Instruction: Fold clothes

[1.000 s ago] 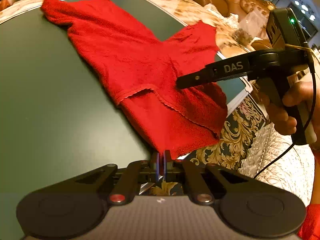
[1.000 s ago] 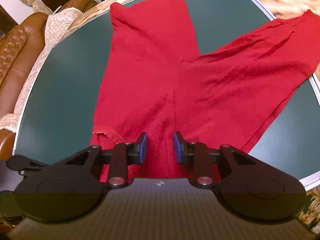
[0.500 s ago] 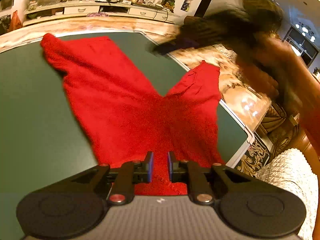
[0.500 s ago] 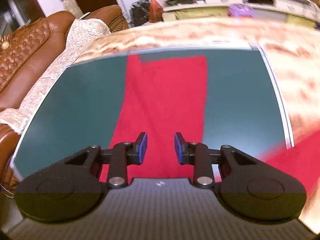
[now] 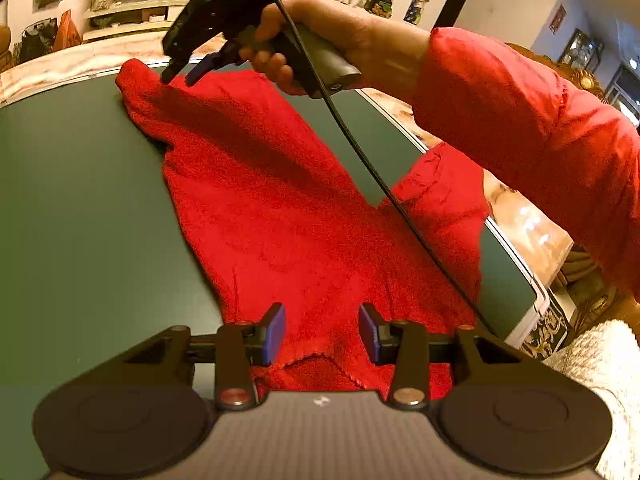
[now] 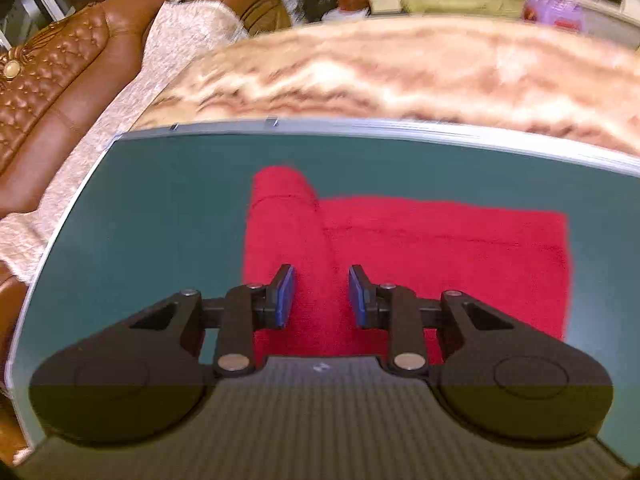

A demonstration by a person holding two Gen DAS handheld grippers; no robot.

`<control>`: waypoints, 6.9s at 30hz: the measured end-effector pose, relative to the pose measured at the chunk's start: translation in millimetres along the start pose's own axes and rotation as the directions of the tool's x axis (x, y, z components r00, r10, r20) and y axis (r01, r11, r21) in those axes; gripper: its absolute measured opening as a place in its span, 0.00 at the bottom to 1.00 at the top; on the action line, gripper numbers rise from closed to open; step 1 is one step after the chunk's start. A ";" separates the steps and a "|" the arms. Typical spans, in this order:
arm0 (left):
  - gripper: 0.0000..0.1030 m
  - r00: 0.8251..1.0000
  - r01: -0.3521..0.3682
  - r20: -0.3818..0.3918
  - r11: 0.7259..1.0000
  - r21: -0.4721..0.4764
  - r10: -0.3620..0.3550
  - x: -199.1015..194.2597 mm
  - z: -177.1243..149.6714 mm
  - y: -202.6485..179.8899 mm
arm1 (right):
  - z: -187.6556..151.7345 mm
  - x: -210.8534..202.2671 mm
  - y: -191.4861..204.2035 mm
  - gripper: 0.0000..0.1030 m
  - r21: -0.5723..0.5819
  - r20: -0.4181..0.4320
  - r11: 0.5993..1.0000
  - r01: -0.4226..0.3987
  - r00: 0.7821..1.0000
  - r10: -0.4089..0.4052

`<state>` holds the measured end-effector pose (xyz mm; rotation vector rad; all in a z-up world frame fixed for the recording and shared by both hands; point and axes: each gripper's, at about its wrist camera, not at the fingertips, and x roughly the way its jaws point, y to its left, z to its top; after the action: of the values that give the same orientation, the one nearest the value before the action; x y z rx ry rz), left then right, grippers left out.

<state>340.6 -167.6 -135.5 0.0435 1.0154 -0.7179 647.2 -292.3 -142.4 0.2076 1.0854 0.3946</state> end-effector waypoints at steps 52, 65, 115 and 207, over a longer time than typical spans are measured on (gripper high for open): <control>0.52 1.000 -0.013 -0.028 1.000 0.017 0.013 30.5 -8.4 -18.5 | 31.2 -61.9 -1.0 0.03 -0.157 0.188 0.981 0.112 0.979 -0.082; 0.53 0.999 -0.027 -0.041 0.998 0.056 0.029 29.4 -10.8 -24.4 | 8.7 -32.8 -102.0 0.03 0.083 0.089 0.964 0.252 0.962 -0.259; 0.57 0.999 -0.023 -0.035 0.998 0.060 0.025 10.9 -20.3 -26.0 | -176.2 -152.4 -27.6 0.04 -0.097 -0.050 0.995 0.028 0.998 -0.033; 0.71 0.949 -0.315 -0.002 0.944 0.100 0.316 157.5 217.7 96.2 | -137.0 -137.2 -91.4 0.30 -0.056 0.133 0.998 0.025 0.991 -0.018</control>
<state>611.0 -253.0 -167.8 0.2933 0.9619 -0.4733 488.8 -435.6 -125.2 0.1687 0.9437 0.3866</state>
